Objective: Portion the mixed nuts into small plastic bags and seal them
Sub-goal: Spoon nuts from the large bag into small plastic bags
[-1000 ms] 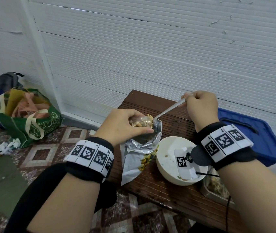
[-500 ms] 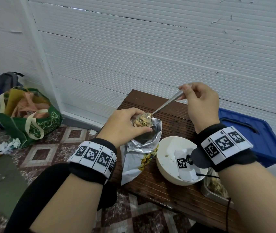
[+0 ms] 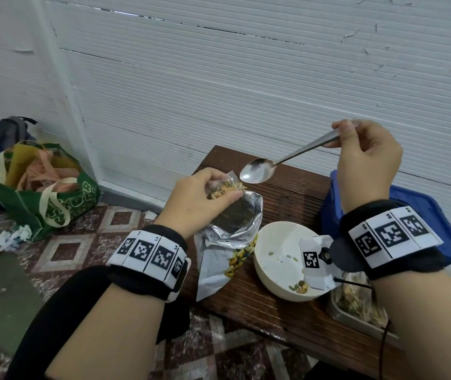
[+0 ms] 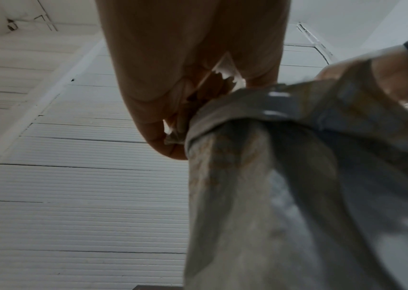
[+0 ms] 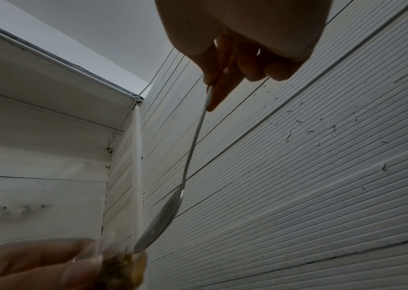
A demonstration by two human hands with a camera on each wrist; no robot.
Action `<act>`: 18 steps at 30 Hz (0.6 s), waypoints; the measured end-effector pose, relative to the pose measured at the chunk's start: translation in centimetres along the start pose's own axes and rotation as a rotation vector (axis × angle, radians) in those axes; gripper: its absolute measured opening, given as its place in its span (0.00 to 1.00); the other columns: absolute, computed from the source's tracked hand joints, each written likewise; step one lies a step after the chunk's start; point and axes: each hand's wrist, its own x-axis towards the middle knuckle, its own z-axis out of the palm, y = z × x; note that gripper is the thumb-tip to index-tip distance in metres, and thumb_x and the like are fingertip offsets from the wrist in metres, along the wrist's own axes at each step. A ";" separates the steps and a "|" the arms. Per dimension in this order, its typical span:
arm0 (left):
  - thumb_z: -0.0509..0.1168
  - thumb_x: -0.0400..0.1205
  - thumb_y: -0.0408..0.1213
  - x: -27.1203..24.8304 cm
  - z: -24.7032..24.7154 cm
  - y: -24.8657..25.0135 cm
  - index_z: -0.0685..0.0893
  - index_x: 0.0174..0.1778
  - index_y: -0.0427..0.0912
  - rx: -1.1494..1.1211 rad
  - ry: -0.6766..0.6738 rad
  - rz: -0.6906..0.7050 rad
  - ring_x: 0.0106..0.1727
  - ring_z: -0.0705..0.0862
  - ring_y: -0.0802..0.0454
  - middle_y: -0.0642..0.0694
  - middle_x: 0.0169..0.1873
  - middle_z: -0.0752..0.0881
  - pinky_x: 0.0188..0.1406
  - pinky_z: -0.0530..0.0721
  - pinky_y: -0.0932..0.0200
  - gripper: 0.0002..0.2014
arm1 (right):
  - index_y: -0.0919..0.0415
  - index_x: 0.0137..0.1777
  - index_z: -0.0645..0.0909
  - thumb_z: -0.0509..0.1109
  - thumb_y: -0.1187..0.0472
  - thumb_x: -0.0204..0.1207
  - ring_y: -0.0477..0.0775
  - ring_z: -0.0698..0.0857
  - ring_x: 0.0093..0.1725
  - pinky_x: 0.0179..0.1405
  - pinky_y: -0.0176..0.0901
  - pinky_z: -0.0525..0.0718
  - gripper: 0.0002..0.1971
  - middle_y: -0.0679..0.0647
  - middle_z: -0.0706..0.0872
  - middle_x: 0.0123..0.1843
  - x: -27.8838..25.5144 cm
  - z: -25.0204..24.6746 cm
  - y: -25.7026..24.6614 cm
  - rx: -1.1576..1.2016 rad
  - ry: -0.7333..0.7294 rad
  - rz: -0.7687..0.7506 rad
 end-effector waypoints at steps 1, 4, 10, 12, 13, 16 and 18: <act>0.74 0.74 0.52 -0.1 -0.1 0.0 0.82 0.54 0.53 -0.014 0.002 0.001 0.41 0.80 0.78 0.63 0.42 0.82 0.38 0.75 0.83 0.16 | 0.49 0.40 0.83 0.66 0.59 0.80 0.45 0.88 0.40 0.50 0.38 0.84 0.09 0.37 0.85 0.29 0.1 -0.2 0.2 -0.021 0.019 0.015; 0.74 0.74 0.51 -0.1 -0.1 0.0 0.82 0.53 0.53 -0.034 -0.010 -0.005 0.41 0.78 0.81 0.63 0.43 0.82 0.37 0.73 0.84 0.15 | 0.54 0.42 0.84 0.66 0.59 0.81 0.45 0.86 0.40 0.49 0.35 0.83 0.07 0.38 0.84 0.31 -0.1 -0.3 0.8 -0.079 0.017 0.046; 0.75 0.72 0.54 0.0 -0.1 -0.1 0.82 0.52 0.55 -0.037 -0.033 -0.036 0.49 0.81 0.67 0.60 0.46 0.85 0.45 0.76 0.77 0.17 | 0.58 0.39 0.83 0.68 0.56 0.80 0.47 0.81 0.37 0.43 0.39 0.78 0.10 0.43 0.83 0.31 -2.1 0.3 2.2 -0.211 -0.121 0.105; 0.75 0.71 0.54 -0.1 -0.1 -0.1 0.82 0.52 0.55 -0.048 -0.031 -0.036 0.49 0.81 0.68 0.61 0.45 0.85 0.45 0.76 0.77 0.16 | 0.58 0.39 0.83 0.68 0.55 0.80 0.43 0.79 0.33 0.39 0.32 0.75 0.10 0.42 0.81 0.30 -2.9 0.6 2.5 -0.256 -0.163 0.095; 0.75 0.71 0.54 -0.1 -0.2 -0.1 0.82 0.52 0.55 -0.052 -0.027 -0.033 0.49 0.81 0.68 0.61 0.45 0.85 0.46 0.76 0.77 0.16 | 0.56 0.38 0.82 0.68 0.55 0.80 0.40 0.78 0.32 0.35 0.29 0.72 0.10 0.41 0.80 0.30 -3.3 0.9 2.5 -0.290 -0.198 0.079; 0.75 0.72 0.54 0.0 -0.1 -0.2 0.83 0.53 0.54 -0.064 -0.020 -0.027 0.50 0.82 0.68 0.58 0.47 0.86 0.46 0.77 0.78 0.17 | 0.50 0.39 0.82 0.68 0.54 0.80 0.39 0.78 0.35 0.35 0.35 0.71 0.08 0.39 0.80 0.31 -4.5 1.6 2.8 -0.344 -0.323 0.030; 0.75 0.72 0.53 0.0 0.0 -0.2 0.84 0.53 0.54 -0.078 -0.020 -0.023 0.50 0.82 0.68 0.57 0.48 0.86 0.46 0.77 0.79 0.16 | 0.51 0.43 0.85 0.68 0.54 0.80 0.47 0.82 0.40 0.47 0.45 0.79 0.07 0.42 0.84 0.33 -5.2 2.1 3.1 -0.371 -0.389 0.015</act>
